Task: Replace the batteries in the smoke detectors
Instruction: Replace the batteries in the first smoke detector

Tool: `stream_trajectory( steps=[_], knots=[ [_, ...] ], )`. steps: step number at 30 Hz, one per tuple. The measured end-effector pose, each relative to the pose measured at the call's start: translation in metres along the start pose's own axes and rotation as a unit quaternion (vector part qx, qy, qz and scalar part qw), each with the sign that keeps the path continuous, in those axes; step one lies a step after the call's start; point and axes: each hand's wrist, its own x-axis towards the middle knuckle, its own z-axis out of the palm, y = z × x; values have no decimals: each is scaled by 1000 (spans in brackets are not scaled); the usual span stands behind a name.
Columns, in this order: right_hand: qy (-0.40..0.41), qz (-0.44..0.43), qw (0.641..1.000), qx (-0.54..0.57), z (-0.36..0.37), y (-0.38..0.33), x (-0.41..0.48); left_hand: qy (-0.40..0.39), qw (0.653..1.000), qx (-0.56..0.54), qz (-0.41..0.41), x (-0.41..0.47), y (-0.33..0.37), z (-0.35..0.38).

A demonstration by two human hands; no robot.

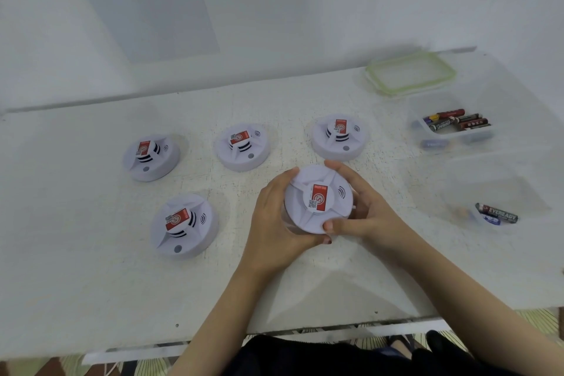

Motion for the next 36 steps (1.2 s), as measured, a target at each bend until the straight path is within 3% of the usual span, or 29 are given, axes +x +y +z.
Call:
stream_trajectory(
  steps=[8,18,36],
  knots=[
    [-4,6,1000,18,0,-2,-1,12,1000,-15,-11,-1,8,-2],
    [-23,44,994,93,-7,-3,-1,-38,993,-94,-61,0,6,-6],
    [-59,78,977,189,-14,-2,2,-51,993,-98,-30,2,5,-12]
  ],
)
